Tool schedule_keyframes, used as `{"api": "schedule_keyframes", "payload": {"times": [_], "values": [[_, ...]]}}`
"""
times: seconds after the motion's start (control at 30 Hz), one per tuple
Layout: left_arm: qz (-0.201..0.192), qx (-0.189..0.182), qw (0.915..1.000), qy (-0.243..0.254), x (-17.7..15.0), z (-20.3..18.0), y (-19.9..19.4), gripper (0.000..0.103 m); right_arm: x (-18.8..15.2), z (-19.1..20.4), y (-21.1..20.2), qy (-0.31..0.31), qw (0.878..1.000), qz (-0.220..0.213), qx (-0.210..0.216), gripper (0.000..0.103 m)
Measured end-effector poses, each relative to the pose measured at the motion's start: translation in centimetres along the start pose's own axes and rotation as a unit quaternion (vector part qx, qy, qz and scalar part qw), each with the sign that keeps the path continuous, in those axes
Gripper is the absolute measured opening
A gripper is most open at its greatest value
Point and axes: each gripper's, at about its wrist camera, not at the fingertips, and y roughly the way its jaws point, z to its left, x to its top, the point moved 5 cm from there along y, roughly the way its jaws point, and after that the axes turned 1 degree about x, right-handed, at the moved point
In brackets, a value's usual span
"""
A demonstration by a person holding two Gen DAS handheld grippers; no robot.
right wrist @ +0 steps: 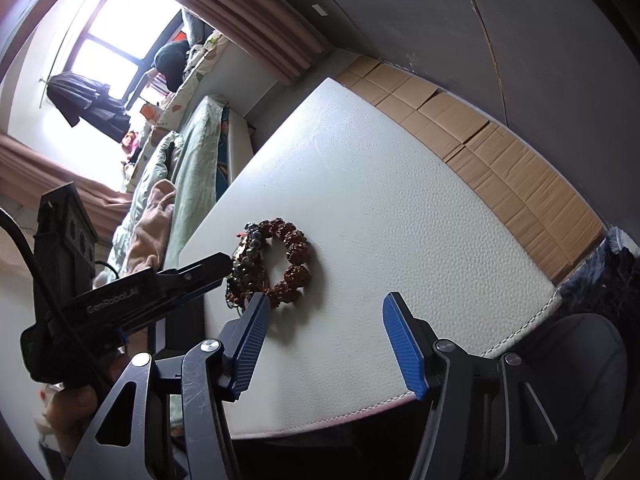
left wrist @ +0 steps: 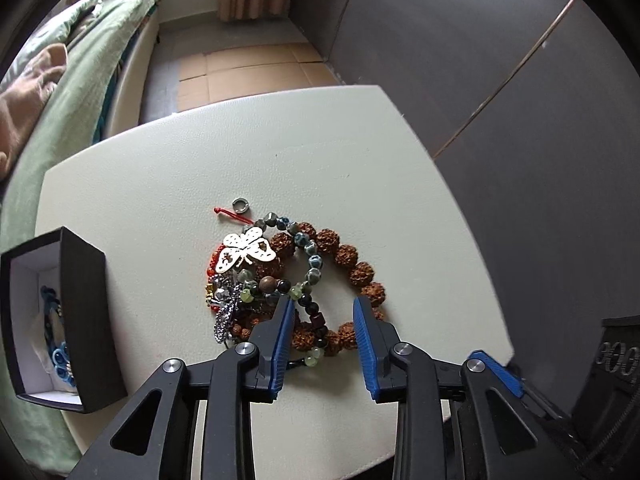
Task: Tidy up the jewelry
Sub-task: 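Grasp a dark bead bracelet with the left gripper while the right grasps a grey bead strand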
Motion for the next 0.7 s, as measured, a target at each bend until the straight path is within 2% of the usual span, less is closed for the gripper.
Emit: {"api": "schedule_keyframes", "payload": {"times": [0.13, 0.2, 0.23, 0.3, 0.37, 0.57, 0.7], "values": [[0.01, 0.048, 0.9985, 0.025, -0.5, -0.7, 1.2, 0.026, 0.0, -0.2, 0.1, -0.002, 1.0, 0.003, -0.009, 0.061], [-0.002, 0.088, 0.9949, 0.049, -0.6, -1.0, 1.3, 0.026, 0.0, -0.3, 0.1, -0.003, 1.0, 0.003, -0.013, 0.061], [-0.004, 0.096, 0.9939, 0.054, -0.5, -1.0, 1.4, 0.025, 0.0, -0.4, 0.1, -0.002, 1.0, 0.003, -0.015, 0.061], [-0.001, 0.101, 0.9935, 0.052, -0.5, -0.7, 1.6, 0.013, 0.1, -0.7, 0.2, 0.0, 1.0, 0.004, -0.019, 0.061], [0.0, 0.091, 0.9948, 0.044, -0.6, -0.1, 1.5, 0.008, 0.1, -0.8, 0.3, 0.0, 1.0, 0.006, -0.022, 0.061], [-0.001, 0.019, 0.9998, 0.004, -0.1, 1.5, 0.0, 0.008, 0.2, -0.7, 0.5, 0.002, 1.0, 0.009, -0.018, 0.061], [-0.012, -0.004, 0.9998, -0.013, 0.1, 2.7, -1.9, 0.008, 0.5, 0.3, 1.1, -0.004, 1.0, 0.012, -0.007, 0.059]]}}
